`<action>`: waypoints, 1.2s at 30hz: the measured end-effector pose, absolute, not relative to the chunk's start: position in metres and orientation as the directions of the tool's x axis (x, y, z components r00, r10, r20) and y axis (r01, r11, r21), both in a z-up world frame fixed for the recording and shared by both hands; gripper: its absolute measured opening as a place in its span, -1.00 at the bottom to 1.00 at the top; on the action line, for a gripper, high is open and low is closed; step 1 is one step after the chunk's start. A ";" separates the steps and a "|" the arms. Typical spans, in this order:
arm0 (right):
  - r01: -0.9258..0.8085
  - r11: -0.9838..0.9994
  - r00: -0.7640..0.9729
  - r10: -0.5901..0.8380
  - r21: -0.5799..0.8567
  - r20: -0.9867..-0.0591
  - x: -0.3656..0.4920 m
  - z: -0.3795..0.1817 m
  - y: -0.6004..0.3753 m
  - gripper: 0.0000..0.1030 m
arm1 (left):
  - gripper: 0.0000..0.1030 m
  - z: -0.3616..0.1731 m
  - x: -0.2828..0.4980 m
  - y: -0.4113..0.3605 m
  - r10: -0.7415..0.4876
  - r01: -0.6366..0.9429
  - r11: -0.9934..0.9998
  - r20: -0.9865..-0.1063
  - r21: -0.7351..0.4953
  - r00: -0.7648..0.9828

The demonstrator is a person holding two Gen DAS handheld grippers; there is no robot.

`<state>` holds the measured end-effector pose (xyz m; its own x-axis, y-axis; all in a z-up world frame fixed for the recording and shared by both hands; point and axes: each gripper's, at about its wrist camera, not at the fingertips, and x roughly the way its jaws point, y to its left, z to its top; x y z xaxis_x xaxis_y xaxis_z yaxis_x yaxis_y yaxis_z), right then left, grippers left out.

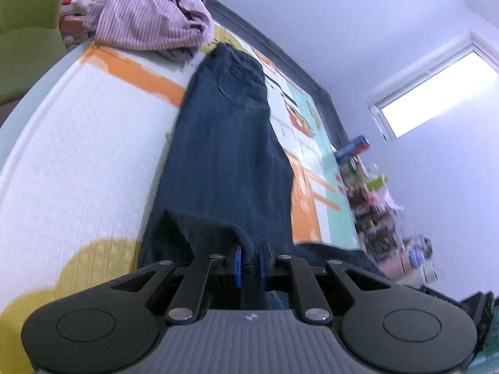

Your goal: Fold clothes

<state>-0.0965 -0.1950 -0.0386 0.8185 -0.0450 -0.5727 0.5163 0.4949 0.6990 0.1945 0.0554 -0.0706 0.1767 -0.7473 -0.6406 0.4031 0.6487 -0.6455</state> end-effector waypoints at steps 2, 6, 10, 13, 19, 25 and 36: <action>0.518 0.491 0.816 -0.036 0.701 -0.577 -0.083 -0.044 -0.207 -0.76 | -0.77 -0.074 0.204 0.049 -0.741 0.391 0.659 -0.644 -0.643 0.189; 0.504 0.485 0.817 0.001 0.715 -0.577 -0.056 -0.057 -0.231 -0.76 | -0.76 -0.083 0.219 0.039 -0.720 0.335 0.688 -0.661 -0.643 0.211; 0.487 0.481 0.816 0.047 0.729 -0.576 -0.027 -0.068 -0.254 -0.76 | -0.76 -0.092 0.230 0.028 -0.685 0.289 0.726 -0.689 -0.623 0.237; 0.478 0.477 0.813 0.078 0.738 -0.577 -0.005 -0.077 -0.269 -0.76 | -0.76 -0.097 0.238 0.021 -0.664 0.254 0.747 -0.703 -0.614 0.255; 0.496 0.442 0.801 0.099 0.747 -0.591 0.028 -0.097 -0.294 -0.76 | -0.73 -0.104 0.259 0.009 -0.616 0.209 0.788 -0.740 -0.579 0.271; 0.531 0.431 0.783 0.080 0.729 -0.617 0.055 -0.110 -0.309 -0.76 | -0.72 -0.107 0.279 0.000 -0.577 0.221 0.816 -0.769 -0.534 0.276; 0.597 0.437 0.750 -0.005 0.673 -0.661 0.073 -0.103 -0.311 -0.48 | -0.27 -0.095 0.300 -0.010 -0.586 0.370 0.791 -0.777 -0.487 0.229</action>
<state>0.0730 -0.3108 -0.1028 0.7501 -0.0054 -0.6613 0.5965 0.4372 0.6730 0.2998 -0.0097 -0.0949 0.2289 -0.5862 -0.7772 0.3703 0.7908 -0.4874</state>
